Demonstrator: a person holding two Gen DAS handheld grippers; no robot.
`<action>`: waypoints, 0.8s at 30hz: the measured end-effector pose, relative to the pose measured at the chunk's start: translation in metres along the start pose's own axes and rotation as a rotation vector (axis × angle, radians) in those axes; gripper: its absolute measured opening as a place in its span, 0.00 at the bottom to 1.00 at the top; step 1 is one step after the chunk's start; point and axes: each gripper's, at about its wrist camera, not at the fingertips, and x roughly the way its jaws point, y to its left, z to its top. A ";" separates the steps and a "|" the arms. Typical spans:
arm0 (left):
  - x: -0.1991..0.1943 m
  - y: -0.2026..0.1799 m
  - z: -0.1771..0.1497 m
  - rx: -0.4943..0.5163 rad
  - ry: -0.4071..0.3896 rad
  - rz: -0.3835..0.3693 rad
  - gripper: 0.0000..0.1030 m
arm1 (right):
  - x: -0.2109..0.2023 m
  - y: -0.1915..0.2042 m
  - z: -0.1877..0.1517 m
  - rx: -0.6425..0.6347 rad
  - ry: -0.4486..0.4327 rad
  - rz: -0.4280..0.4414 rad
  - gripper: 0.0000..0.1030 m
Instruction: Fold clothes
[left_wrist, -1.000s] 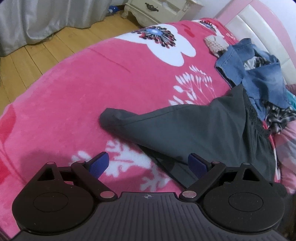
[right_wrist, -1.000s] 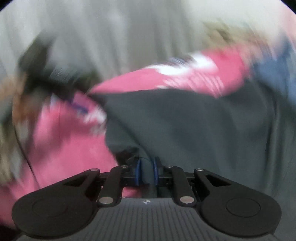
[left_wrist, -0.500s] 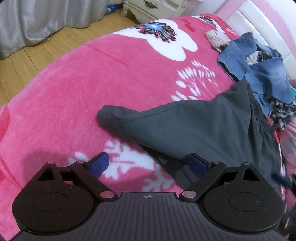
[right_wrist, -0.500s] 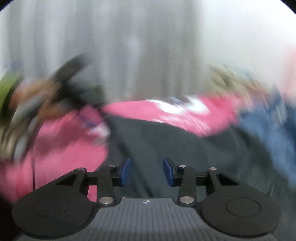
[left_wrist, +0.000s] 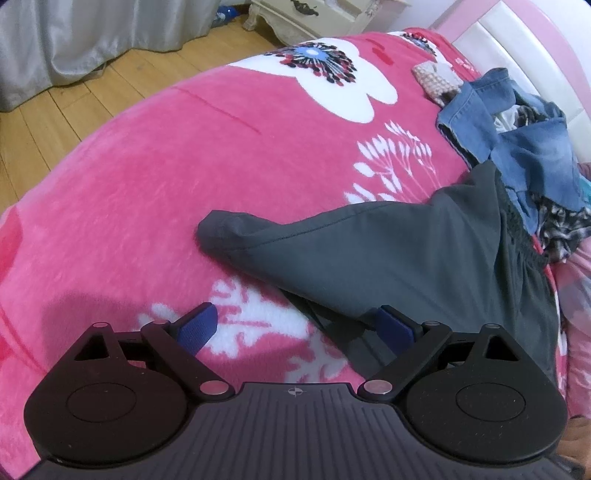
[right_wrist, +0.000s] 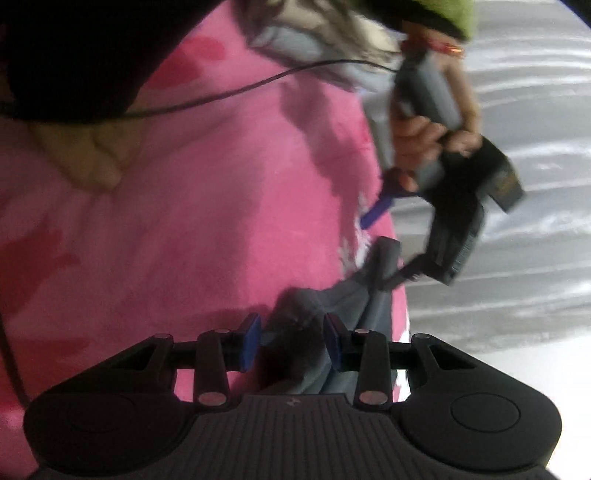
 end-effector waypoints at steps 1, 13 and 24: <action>0.000 0.001 0.000 -0.005 -0.001 -0.004 0.91 | 0.005 0.000 0.000 -0.020 0.001 0.011 0.38; -0.030 0.031 0.006 -0.059 -0.079 -0.068 0.91 | 0.049 -0.062 -0.020 0.649 0.084 0.149 0.00; -0.024 -0.002 -0.012 0.357 -0.085 0.110 0.91 | -0.004 -0.098 -0.093 1.518 -0.193 0.401 0.00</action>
